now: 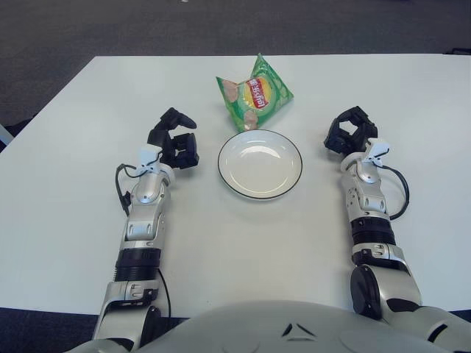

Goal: Put the snack into the plate.

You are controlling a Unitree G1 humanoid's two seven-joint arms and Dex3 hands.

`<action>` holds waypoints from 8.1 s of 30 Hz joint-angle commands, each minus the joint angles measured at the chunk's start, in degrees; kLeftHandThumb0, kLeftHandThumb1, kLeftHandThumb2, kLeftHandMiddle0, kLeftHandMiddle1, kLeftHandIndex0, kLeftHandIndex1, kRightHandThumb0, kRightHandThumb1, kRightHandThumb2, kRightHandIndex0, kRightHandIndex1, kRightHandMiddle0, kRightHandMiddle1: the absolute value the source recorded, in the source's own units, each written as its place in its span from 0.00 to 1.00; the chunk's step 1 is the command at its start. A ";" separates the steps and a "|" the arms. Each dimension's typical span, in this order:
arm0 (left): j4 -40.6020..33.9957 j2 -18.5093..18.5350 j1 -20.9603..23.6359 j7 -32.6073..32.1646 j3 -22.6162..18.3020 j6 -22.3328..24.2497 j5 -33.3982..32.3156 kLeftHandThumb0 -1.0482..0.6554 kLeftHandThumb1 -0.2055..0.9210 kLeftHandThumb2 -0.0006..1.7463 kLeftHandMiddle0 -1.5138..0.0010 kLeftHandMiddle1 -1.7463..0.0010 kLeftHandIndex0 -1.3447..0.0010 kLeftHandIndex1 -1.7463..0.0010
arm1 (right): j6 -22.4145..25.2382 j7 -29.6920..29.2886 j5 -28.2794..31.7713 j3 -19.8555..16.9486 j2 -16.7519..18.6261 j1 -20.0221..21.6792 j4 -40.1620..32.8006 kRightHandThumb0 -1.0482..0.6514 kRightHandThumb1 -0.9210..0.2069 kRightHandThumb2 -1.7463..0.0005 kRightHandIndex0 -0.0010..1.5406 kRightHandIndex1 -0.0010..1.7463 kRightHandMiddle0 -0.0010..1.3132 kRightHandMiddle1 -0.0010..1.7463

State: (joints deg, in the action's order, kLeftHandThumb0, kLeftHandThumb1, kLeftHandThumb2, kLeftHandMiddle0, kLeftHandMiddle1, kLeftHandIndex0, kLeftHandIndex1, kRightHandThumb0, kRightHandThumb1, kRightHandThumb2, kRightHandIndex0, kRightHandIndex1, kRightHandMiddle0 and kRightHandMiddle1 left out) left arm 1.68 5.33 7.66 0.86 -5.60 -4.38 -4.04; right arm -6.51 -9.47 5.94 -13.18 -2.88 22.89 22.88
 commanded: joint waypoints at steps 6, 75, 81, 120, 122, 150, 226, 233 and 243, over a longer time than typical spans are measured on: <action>1.70 -1.74 -5.28 -0.56 0.19 1.10 -0.04 0.34 0.51 0.72 0.15 0.00 0.57 0.00 | 1.68 0.69 0.39 -0.03 0.43 -2.40 2.57 0.33 0.56 0.23 0.82 1.00 0.48 1.00; 5.36 -0.33 -2.61 -0.12 -0.94 -0.51 -0.25 0.35 0.53 0.70 0.16 0.00 0.59 0.00 | 2.78 19.26 -23.56 20.45 -24.01 29.42 13.91 0.35 0.48 0.30 0.66 1.00 0.43 1.00; 6.00 -0.52 -2.42 0.00 -1.03 -0.90 -0.46 0.35 0.54 0.69 0.15 0.00 0.59 0.00 | -7.23 11.51 -31.29 24.84 -24.83 32.38 17.78 0.35 0.46 0.31 0.65 1.00 0.42 1.00; 7.86 -1.24 -3.40 0.04 -0.05 -3.19 0.24 0.35 0.54 0.69 0.17 0.00 0.60 0.00 | -31.95 5.80 -49.53 43.73 -18.56 52.77 37.16 0.20 0.21 0.52 0.06 0.67 0.00 0.59; 7.98 -1.14 -3.47 0.22 -0.05 -3.28 0.16 0.35 0.54 0.69 0.17 0.00 0.60 0.00 | -31.86 7.63 -49.04 43.91 -16.82 53.67 38.34 0.18 0.19 0.55 0.04 0.65 0.00 0.57; 6.97 -0.79 -4.23 1.55 -0.30 -2.98 -0.42 0.35 0.56 0.68 0.17 0.00 0.61 0.00 | -31.87 15.57 -48.78 45.23 -7.77 57.55 49.19 0.00 0.00 0.81 0.00 0.16 0.00 0.38; 0.96 -1.72 -8.20 -0.05 -0.26 -2.15 -0.78 0.36 0.58 0.66 0.17 0.00 0.62 0.00 | -12.31 12.72 -49.64 47.52 -10.63 47.73 55.92 0.08 0.00 0.69 0.07 0.03 0.00 0.46; 0.02 -1.84 -8.74 -0.39 -0.07 -1.88 -0.44 0.36 0.58 0.66 0.17 0.00 0.62 0.00 | -11.46 12.71 -49.67 47.35 -10.50 47.10 55.88 0.08 0.00 0.71 0.07 0.03 0.00 0.47; -1.17 -1.50 -9.22 -1.00 0.39 -0.76 0.37 0.36 0.60 0.65 0.18 0.00 0.63 0.00 | -11.19 13.03 -50.76 48.40 -11.19 46.56 56.10 0.13 0.00 0.75 0.11 0.05 0.00 0.51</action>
State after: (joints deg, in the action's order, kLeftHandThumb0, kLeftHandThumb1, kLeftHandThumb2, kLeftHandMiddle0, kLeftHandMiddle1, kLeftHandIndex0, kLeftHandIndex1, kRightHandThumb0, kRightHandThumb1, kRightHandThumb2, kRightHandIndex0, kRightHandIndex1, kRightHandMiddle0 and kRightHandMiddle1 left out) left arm -1.78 5.90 4.72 0.37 -5.67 -5.80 -3.99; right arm -18.11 2.35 -44.03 34.56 -13.22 71.39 78.02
